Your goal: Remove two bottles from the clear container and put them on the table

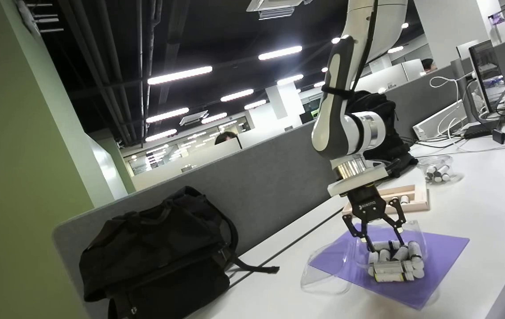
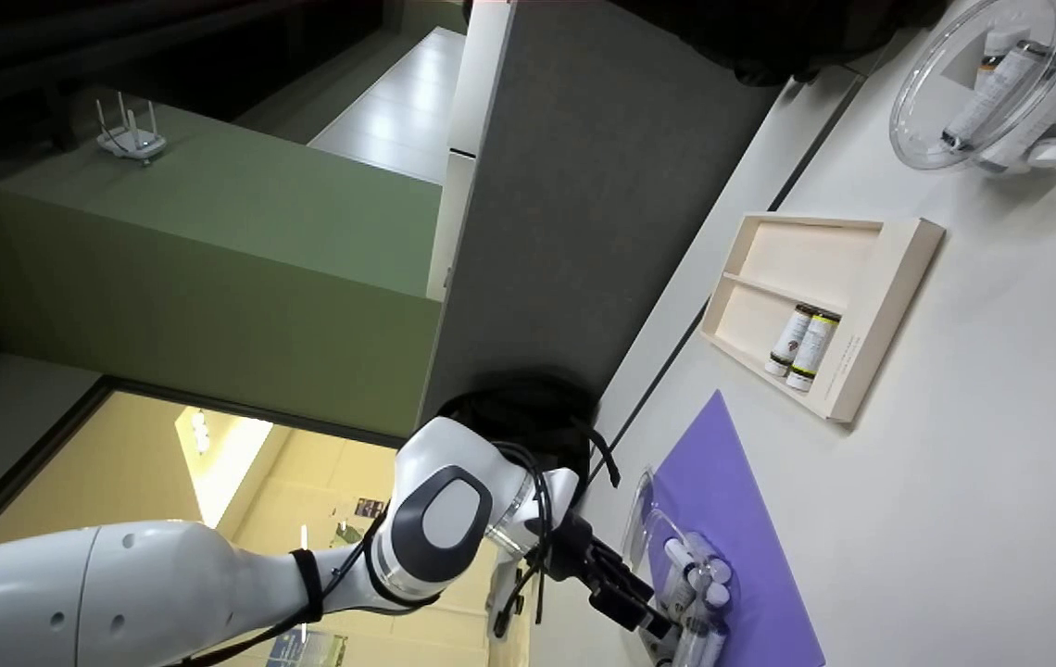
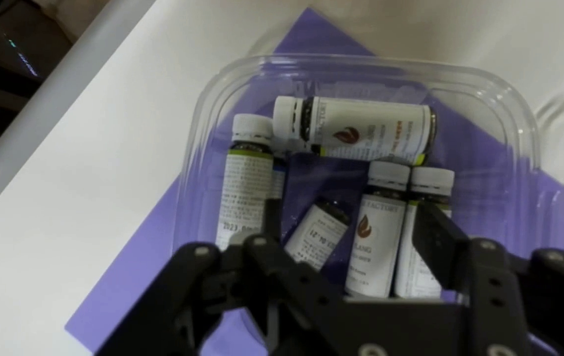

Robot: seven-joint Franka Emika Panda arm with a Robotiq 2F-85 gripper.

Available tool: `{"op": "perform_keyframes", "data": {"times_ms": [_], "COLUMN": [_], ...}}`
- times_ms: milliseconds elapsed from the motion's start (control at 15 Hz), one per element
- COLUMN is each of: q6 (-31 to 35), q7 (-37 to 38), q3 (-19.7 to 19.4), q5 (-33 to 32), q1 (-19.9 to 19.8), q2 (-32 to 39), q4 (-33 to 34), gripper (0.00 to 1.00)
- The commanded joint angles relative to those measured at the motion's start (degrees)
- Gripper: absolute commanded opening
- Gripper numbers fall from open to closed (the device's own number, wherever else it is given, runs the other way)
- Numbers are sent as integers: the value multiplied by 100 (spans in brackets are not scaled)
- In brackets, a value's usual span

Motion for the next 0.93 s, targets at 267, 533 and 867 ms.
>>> {"op": "perform_keyframes", "data": {"times_ms": [267, 533, 867], "q6": [21, 214, 416], "q7": [-58, -38, 47], "q3": [-191, -271, -444], "q5": [-1, -102, -365], "q1": [97, 153, 269], "q2": [-117, -54, 141], "q4": [-42, -89, -111], "gripper": [100, 100, 100]}}
